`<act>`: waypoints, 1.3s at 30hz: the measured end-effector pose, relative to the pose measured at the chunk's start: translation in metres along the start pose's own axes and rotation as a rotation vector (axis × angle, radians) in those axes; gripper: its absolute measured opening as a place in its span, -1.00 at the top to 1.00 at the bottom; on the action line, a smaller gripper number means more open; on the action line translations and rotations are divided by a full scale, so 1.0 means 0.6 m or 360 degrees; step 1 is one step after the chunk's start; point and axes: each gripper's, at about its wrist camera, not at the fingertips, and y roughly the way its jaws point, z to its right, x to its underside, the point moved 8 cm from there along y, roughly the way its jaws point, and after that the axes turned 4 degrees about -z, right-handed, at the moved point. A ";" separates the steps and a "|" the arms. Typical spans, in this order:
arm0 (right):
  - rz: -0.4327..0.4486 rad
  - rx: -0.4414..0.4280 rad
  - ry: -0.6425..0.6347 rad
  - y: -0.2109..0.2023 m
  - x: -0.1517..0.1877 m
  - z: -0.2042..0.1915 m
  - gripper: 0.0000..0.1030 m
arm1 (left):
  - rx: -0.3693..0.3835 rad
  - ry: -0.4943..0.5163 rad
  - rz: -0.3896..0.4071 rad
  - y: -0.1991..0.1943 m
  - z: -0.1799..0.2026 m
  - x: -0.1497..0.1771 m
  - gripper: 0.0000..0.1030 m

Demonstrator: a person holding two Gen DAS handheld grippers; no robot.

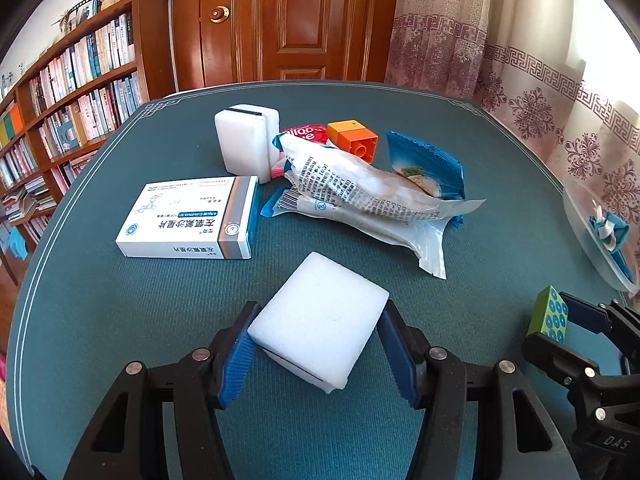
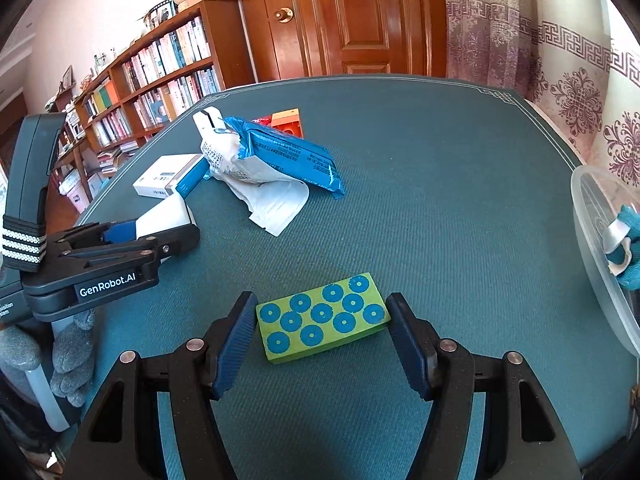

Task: Organize objects
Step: 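Grasp the green dotted block with the right gripper, then carry the green dotted block into the clear bowl and release with the right gripper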

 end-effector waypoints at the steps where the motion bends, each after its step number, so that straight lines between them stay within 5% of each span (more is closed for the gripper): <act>1: 0.0006 -0.0002 0.0014 -0.005 0.001 0.005 -0.30 | 0.0006 0.0007 -0.0003 0.000 0.006 0.001 -0.21; 27: 0.0245 0.0209 0.0448 -0.154 0.007 0.248 -0.30 | 0.0190 0.0328 -0.0041 -0.020 0.192 0.019 -0.22; 39: 0.0223 0.0152 0.0720 -0.152 0.015 0.348 -0.30 | 0.0211 0.0381 -0.0058 -0.017 0.220 0.023 -0.22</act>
